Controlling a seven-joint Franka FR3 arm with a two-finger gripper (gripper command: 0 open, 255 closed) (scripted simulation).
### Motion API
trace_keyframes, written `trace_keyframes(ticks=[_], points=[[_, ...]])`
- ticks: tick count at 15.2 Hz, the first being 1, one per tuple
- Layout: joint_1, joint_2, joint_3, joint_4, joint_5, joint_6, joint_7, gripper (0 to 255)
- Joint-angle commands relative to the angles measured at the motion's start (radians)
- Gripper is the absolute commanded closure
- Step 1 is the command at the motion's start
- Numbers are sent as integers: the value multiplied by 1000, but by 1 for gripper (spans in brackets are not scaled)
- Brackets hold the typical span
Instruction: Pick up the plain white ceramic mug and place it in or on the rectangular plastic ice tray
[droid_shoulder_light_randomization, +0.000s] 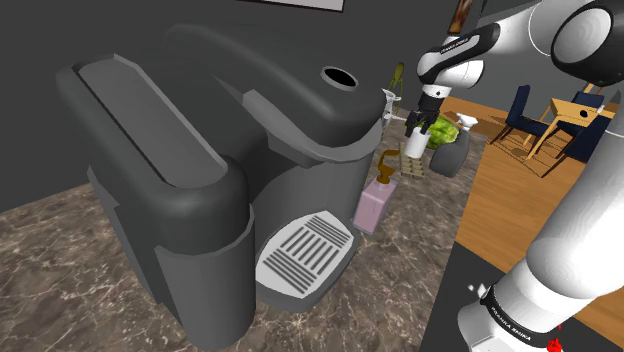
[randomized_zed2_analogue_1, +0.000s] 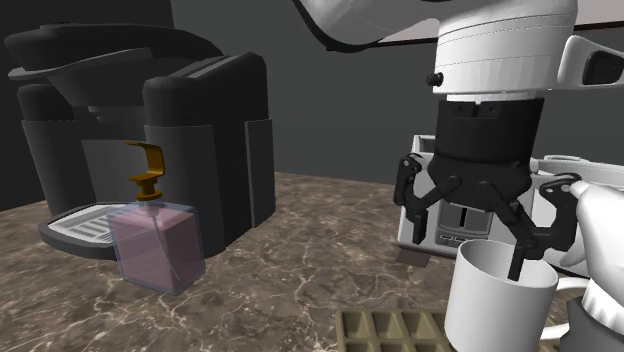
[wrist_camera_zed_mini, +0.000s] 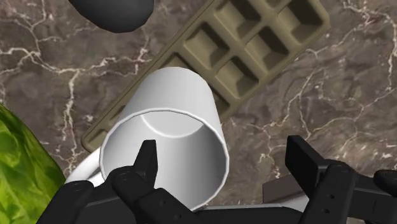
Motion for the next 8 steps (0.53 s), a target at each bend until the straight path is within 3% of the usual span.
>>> trace_keyframes(ticks=[1,5,8], points=[[0,1,0,1,0,0,-1,0],[4,-53,-6,64,-29,-113,19,0],[4,-53,-6,64,-29,-113,19,0]])
